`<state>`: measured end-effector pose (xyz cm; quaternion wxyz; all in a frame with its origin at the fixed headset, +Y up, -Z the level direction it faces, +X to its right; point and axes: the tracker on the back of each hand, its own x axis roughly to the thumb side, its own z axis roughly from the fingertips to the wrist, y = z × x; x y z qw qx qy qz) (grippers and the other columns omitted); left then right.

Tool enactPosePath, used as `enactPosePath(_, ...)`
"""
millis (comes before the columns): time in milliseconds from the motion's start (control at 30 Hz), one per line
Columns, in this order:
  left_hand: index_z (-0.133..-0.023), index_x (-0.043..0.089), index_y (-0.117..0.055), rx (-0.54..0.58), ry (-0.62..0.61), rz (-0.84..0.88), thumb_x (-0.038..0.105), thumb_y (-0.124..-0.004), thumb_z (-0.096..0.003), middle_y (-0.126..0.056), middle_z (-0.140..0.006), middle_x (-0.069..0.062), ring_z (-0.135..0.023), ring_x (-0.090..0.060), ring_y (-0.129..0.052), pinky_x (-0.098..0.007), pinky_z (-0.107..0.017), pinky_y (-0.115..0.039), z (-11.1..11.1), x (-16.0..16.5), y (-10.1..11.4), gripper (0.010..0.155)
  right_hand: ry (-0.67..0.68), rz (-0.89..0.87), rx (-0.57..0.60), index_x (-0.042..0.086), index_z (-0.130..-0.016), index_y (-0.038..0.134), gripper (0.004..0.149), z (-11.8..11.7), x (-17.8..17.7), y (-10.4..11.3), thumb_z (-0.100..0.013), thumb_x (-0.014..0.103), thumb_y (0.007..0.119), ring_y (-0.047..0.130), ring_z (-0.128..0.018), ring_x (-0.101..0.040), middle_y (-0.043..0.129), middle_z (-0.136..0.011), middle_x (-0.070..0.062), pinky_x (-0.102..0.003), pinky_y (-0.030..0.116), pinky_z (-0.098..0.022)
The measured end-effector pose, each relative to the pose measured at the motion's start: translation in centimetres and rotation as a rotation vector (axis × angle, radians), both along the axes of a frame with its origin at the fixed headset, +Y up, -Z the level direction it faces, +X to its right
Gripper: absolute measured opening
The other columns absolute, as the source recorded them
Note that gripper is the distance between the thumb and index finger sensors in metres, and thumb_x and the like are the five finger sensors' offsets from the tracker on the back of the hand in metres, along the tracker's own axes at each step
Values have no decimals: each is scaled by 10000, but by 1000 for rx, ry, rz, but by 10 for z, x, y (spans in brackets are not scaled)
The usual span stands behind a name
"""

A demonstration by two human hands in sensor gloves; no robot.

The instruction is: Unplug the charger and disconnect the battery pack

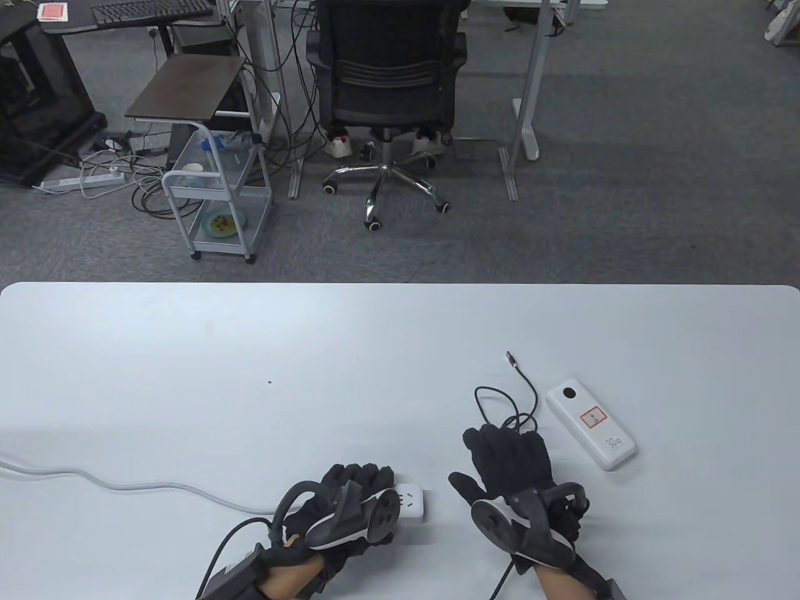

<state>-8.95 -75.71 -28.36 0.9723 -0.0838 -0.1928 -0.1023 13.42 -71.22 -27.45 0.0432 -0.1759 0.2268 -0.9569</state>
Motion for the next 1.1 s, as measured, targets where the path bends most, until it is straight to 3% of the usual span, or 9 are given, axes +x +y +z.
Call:
enactPosePath(267, -1193, 314, -249, 7, 9, 128, 881, -691, -261, -325, -1300, 3, -1240, -305, -448, -486, -904, -456, -2, -8, 17, 1177, 14, 5, -48, 252, -1142, 505, 766, 1, -1, -2, -510, 685, 513, 653, -1044, -412, 573, -1212, -112, -684, 563, -681)
enactPosePath(400, -1187, 281, -125, 100, 31, 105, 922, -560, -278, -157, -1303, -26, -1249, -360, -288, -546, -904, -394, -2, -15, 24, 1194, 12, 65, -91, 248, -1169, 425, 802, -1, -5, -9, -507, 698, 476, 560, -1088, -445, 470, -1258, -130, -703, 536, -685)
enactPosePath(667, -1185, 242, -110, 102, 79, 152, 929, -486, -281, -142, -1300, -77, -1249, -376, -271, -580, -893, -363, -10, -33, 34, 1197, 1, 110, -128, 270, -1171, 418, 788, -1, -7, -12, -511, 694, 477, 541, -1095, -456, 441, -1268, -131, -710, 525, -689)
enactPosePath(1100, -1191, 240, -148, 75, 133, 199, 922, -472, -294, -186, -1302, -82, -1248, -368, -305, -575, -890, -384, -20, -49, 36, 1173, -3, 115, -149, 270, -1168, 421, 779, 0, -8, -11, -512, 686, 484, 547, -1094, -454, 444, -1266, -133, -713, 525, -688)
